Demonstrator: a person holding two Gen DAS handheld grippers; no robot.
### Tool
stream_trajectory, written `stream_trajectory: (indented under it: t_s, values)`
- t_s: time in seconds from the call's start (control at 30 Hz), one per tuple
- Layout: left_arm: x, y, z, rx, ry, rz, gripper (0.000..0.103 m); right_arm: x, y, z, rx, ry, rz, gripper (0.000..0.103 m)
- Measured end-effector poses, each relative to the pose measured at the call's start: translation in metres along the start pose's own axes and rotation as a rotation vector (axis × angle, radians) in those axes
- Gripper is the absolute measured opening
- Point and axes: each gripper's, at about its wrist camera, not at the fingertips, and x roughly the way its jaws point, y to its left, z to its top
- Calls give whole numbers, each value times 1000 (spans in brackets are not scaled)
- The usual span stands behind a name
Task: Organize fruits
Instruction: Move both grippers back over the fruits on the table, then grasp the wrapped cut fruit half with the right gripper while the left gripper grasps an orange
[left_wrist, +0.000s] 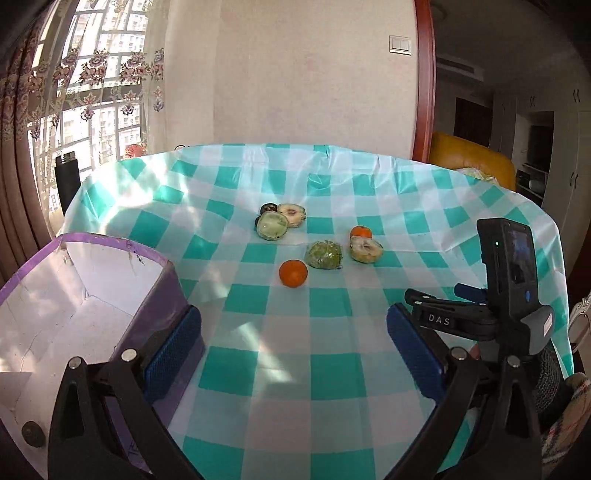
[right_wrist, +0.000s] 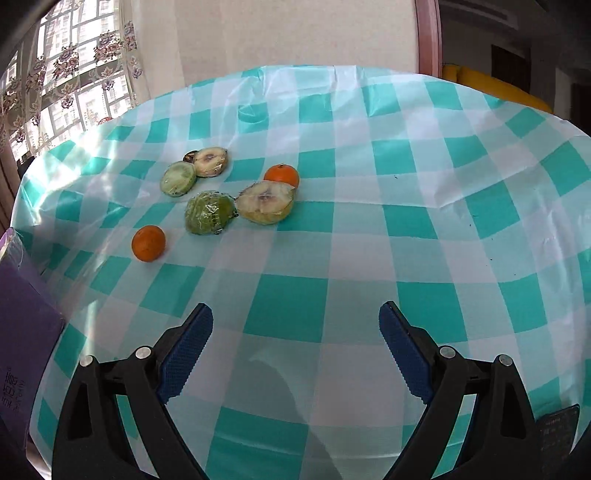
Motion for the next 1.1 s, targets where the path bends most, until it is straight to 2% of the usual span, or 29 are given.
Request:
stream_trajectory:
  t_s: [0.13,0.27,0.37,0.47,0.57,0.8,0.9,0.93,1.1]
  values:
    - [85,-10,0,-13,99,13,101,19,-7,14,29,16,-2,88]
    - [135,6,-2,-113,213,-29,101,42,13,30,-27,50,22,87]
    - [136,23,0,-210,170,-61,101,58,30,44,-53,61,46,87]
    - [142,30,-1,-247,201,-110,101,79,40,57,-43,92,41,80]
    - [144,29,0,-235,210,-138,101,94,48,69,-37,102,33,77]
    - [142,22,-1,-209,202,-134,101,120,60,88,-34,135,2,74]
    - [143,23,-2,-216,211,-129,101,121,59,88,-29,131,11,67]
    - [144,23,-1,-215,219,-128,101,120,57,88,-16,122,10,59]
    - [153,23,1,-222,250,-121,101,111,25,82,163,81,110,58]
